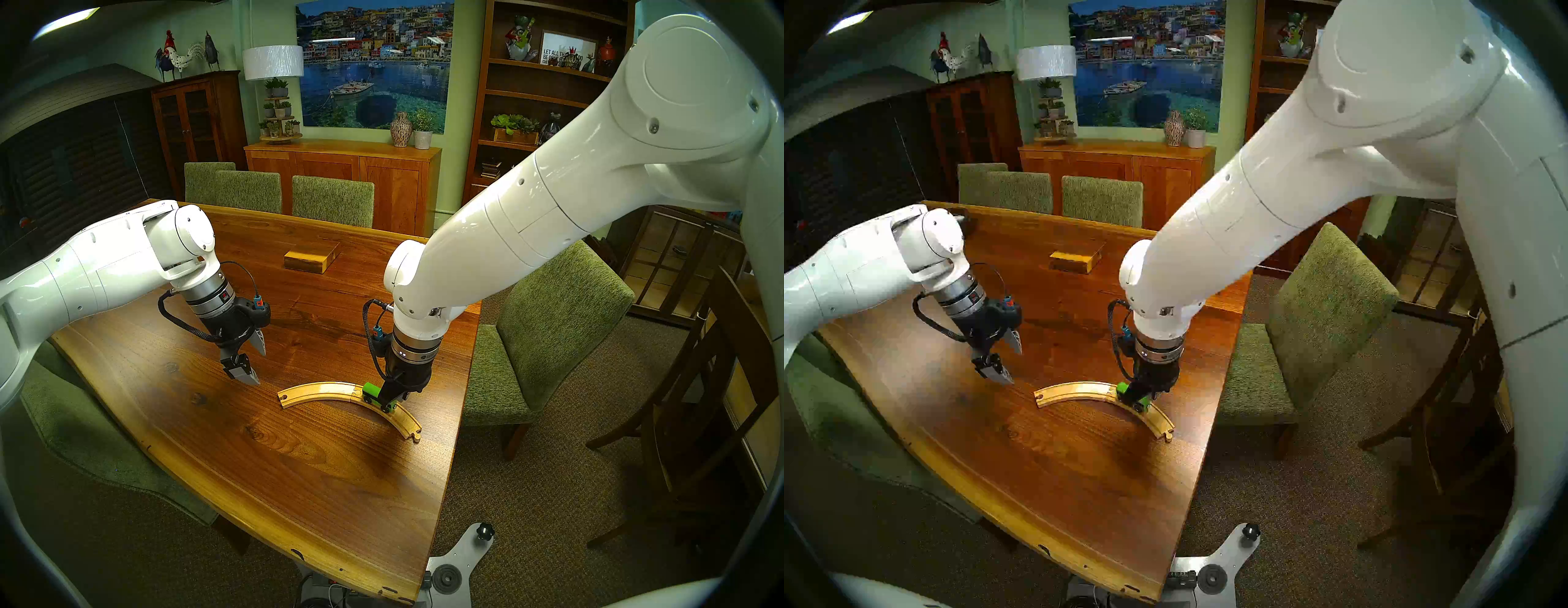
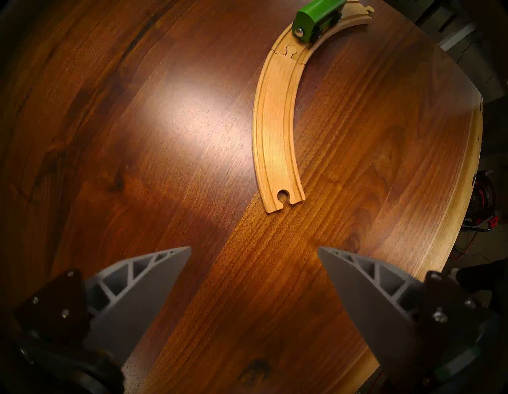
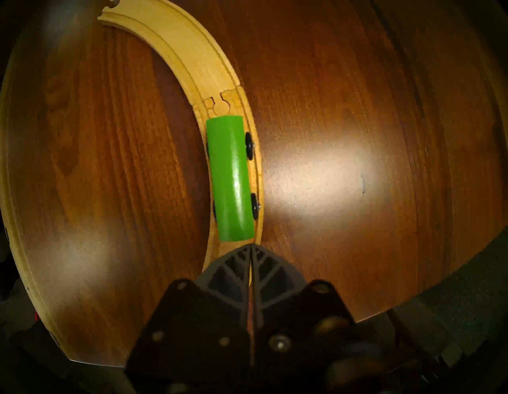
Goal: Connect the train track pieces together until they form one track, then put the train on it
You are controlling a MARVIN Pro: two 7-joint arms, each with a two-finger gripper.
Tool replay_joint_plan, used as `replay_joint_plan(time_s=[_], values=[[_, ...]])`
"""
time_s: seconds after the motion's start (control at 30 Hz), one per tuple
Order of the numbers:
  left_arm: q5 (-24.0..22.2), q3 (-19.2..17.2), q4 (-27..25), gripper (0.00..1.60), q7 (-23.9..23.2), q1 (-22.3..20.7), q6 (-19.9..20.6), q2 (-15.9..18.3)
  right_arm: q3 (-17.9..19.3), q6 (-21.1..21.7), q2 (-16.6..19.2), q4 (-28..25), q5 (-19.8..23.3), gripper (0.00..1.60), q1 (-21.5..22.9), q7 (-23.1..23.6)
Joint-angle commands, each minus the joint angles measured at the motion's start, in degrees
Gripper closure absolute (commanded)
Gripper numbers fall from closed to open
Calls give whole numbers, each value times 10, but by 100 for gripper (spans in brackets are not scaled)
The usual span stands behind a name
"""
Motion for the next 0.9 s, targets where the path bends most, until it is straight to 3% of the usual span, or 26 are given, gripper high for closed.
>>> replay_joint_plan(time_s=[0.0,0.03,0.5,0.87], values=[[1,-14,-1,0,1,-21,-1,1,-3,-3,6,14,-9,151,-3,11],[1,-14,-1,0,1,-21,-1,1,-4,-4,6,15,-10,160,-4,12],[1,-14,0,0,1,-21,-1,1,-6,-6,2,38,-35,160,-10,50],[1,-14,0,0,1,-21,-1,1,-6,7,-14,94,-62,160,-34,92]])
